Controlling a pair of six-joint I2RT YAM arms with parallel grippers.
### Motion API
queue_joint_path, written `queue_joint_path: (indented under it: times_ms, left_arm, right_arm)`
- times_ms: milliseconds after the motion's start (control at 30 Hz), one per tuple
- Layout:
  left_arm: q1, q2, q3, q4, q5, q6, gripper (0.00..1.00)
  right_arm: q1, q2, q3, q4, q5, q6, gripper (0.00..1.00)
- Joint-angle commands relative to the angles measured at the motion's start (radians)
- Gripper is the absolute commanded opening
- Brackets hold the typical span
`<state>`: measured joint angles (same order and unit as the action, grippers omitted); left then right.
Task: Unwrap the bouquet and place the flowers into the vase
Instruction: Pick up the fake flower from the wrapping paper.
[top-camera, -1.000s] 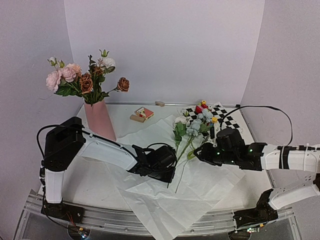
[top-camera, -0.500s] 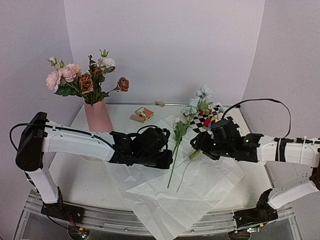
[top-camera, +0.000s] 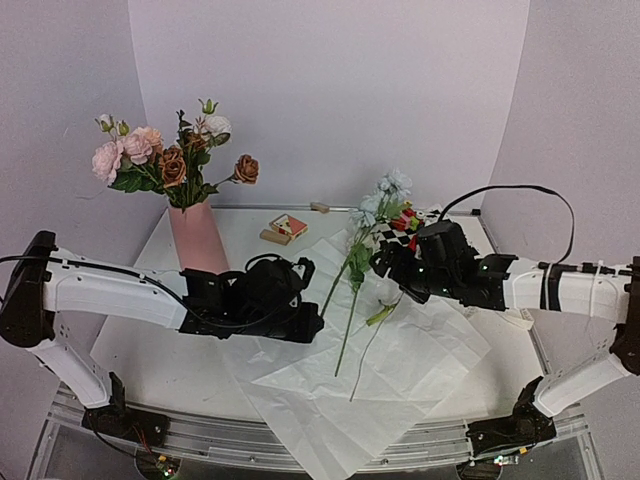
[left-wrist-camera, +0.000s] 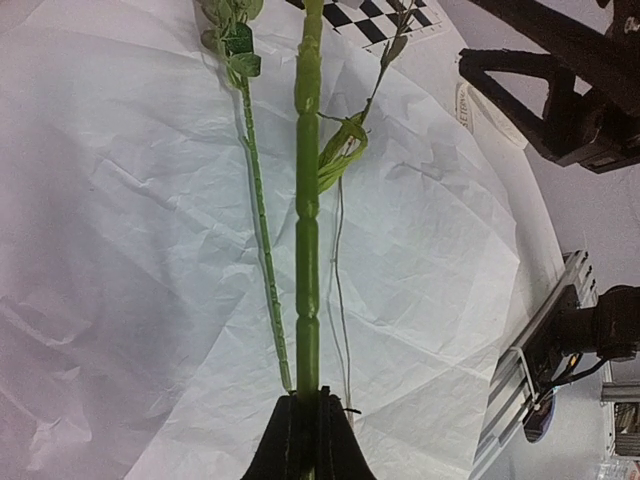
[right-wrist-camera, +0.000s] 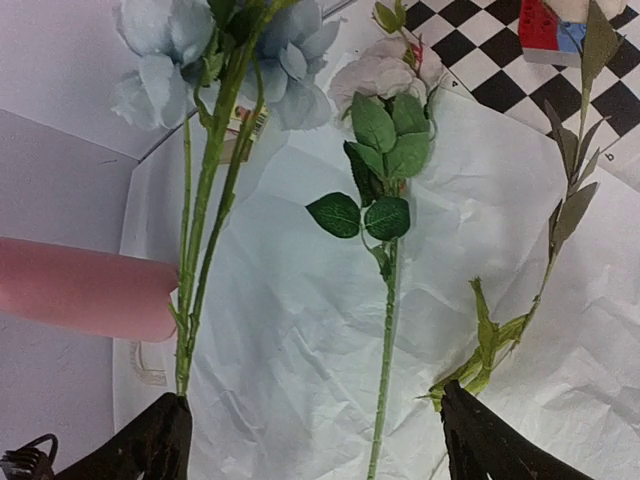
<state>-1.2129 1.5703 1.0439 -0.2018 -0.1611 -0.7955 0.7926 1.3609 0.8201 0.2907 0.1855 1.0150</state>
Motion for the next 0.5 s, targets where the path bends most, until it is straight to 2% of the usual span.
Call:
queue_joint_path:
  times_ms: [0,167,300,467]
  left_arm:
    - [-0.005,-0.060,-0.029,0.068,-0.039,-0.033,0.00]
    - [-0.005,-0.111,-0.057,0.082,-0.048,-0.047,0.00]
    - [-0.005,-0.138,-0.075,0.084,-0.049,-0.047,0.00]
    - [-0.007,-0.147,-0.082,0.084,-0.041,-0.058,0.00]
  right_arm:
    - [-0.013,0.026,0.026,0.007,0.003,-0.010,0.84]
    - [-0.028,0.010,-0.008,-0.030,0.051,-0.019,0.77]
    - [-0.050,-0.031,-0.024,-0.032,0.083,-0.169,0.74]
    - [-0.146,-0.003,-0.003,-0.050,-0.013,-0.272,0.69]
